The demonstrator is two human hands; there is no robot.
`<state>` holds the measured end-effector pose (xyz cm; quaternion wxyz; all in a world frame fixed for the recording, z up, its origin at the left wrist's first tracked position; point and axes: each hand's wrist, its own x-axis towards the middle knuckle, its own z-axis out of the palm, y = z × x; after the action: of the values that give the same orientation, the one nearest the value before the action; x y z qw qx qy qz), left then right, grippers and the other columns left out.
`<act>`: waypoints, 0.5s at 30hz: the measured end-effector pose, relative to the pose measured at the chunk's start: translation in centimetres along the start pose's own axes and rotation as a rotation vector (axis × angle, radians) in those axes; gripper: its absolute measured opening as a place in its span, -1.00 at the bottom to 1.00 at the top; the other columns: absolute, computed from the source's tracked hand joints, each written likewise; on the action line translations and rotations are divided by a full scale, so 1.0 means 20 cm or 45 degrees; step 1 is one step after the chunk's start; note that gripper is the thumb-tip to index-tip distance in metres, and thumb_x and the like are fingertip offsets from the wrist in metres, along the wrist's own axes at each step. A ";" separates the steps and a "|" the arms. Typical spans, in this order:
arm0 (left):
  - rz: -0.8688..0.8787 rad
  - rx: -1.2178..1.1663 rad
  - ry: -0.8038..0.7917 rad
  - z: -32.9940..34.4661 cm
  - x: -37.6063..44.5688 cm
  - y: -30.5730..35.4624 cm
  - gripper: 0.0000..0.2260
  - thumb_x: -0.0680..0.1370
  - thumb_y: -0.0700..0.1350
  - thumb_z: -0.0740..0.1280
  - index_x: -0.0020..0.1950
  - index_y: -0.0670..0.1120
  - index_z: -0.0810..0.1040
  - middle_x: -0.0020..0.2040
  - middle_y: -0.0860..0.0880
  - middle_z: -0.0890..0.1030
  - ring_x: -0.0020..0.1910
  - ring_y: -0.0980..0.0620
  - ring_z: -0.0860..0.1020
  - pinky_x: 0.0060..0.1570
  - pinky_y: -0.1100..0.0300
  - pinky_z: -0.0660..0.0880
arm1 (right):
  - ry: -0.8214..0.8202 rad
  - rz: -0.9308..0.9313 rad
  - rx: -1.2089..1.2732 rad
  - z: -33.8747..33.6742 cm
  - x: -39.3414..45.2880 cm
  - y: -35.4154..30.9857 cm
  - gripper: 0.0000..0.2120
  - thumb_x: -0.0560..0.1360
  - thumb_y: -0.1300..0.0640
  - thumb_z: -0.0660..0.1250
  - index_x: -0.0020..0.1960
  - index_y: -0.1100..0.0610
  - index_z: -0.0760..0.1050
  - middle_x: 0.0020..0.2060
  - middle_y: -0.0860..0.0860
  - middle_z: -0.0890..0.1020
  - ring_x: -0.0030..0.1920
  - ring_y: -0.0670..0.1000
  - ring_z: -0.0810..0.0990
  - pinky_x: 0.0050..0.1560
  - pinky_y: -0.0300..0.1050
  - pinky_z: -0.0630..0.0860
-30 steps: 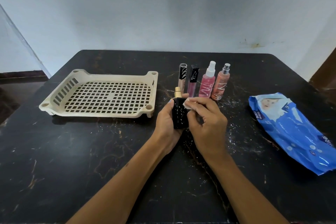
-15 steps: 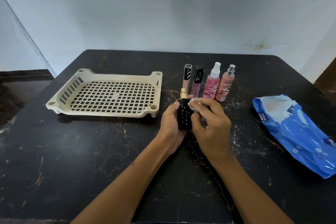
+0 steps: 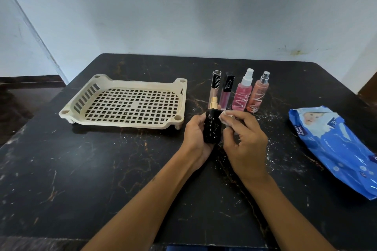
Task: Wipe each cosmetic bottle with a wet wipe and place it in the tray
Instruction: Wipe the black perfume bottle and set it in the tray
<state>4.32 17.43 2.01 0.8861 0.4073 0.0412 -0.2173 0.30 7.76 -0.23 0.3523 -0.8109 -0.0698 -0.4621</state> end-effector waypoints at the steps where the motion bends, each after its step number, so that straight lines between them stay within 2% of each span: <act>1: -0.004 -0.006 -0.002 0.00 0.00 0.00 -0.64 0.60 -0.12 -0.01 0.13 -0.21 0.53 -0.04 -0.16 0.57 -0.05 -0.03 0.55 0.00 0.16 0.48 | -0.006 -0.016 -0.009 0.00 0.00 0.00 -0.75 0.48 0.32 0.24 0.06 0.31 0.64 -0.01 0.12 0.63 0.04 0.01 0.59 0.11 -0.20 0.54; 3: -0.016 -0.009 0.009 0.00 0.00 0.00 -0.65 0.60 -0.12 0.00 0.12 -0.20 0.54 -0.06 -0.15 0.57 -0.08 -0.03 0.54 0.00 0.14 0.46 | -0.027 -0.064 -0.006 0.00 0.00 -0.01 -0.76 0.46 0.34 0.25 0.05 0.31 0.64 -0.02 0.13 0.63 0.03 0.01 0.59 0.15 -0.27 0.50; 6: -0.016 0.008 -0.003 -0.01 0.00 0.00 -0.64 0.60 -0.12 0.00 0.18 -0.21 0.52 -0.07 -0.15 0.58 -0.08 -0.03 0.54 0.03 0.12 0.46 | -0.008 -0.024 0.003 0.00 -0.01 -0.01 -0.76 0.46 0.32 0.25 0.02 0.30 0.65 -0.03 0.12 0.64 0.01 0.01 0.60 0.14 -0.27 0.51; 11: -0.020 -0.003 -0.023 -0.01 0.00 0.00 -0.64 0.61 -0.12 -0.02 0.12 -0.20 0.53 -0.11 -0.15 0.60 -0.10 -0.02 0.55 0.03 0.12 0.46 | -0.033 -0.069 -0.037 0.00 0.00 -0.02 -0.76 0.47 0.32 0.24 0.03 0.32 0.65 -0.03 0.13 0.64 0.02 0.01 0.58 0.16 -0.34 0.46; 13: -0.016 0.014 -0.030 0.00 -0.01 0.01 -0.64 0.61 -0.13 -0.02 0.16 -0.21 0.51 -0.08 -0.15 0.58 -0.10 -0.02 0.55 0.02 0.14 0.47 | -0.015 -0.066 -0.042 0.00 0.00 -0.02 -0.76 0.47 0.31 0.23 0.00 0.32 0.65 -0.05 0.14 0.64 0.00 0.03 0.58 0.13 -0.31 0.48; 15: 0.003 0.051 -0.039 0.00 -0.01 0.00 -0.65 0.61 -0.14 -0.01 0.08 -0.20 0.55 -0.15 -0.12 0.63 -0.16 0.03 0.60 -0.09 0.20 0.53 | 0.003 -0.030 -0.061 0.00 0.01 -0.02 -0.75 0.48 0.31 0.22 0.01 0.33 0.64 -0.04 0.15 0.63 0.00 0.07 0.60 0.11 -0.21 0.52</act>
<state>4.18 17.48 2.12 0.8785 0.4217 0.0229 -0.2233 0.18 8.09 0.10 0.3274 -0.8177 -0.0678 -0.4687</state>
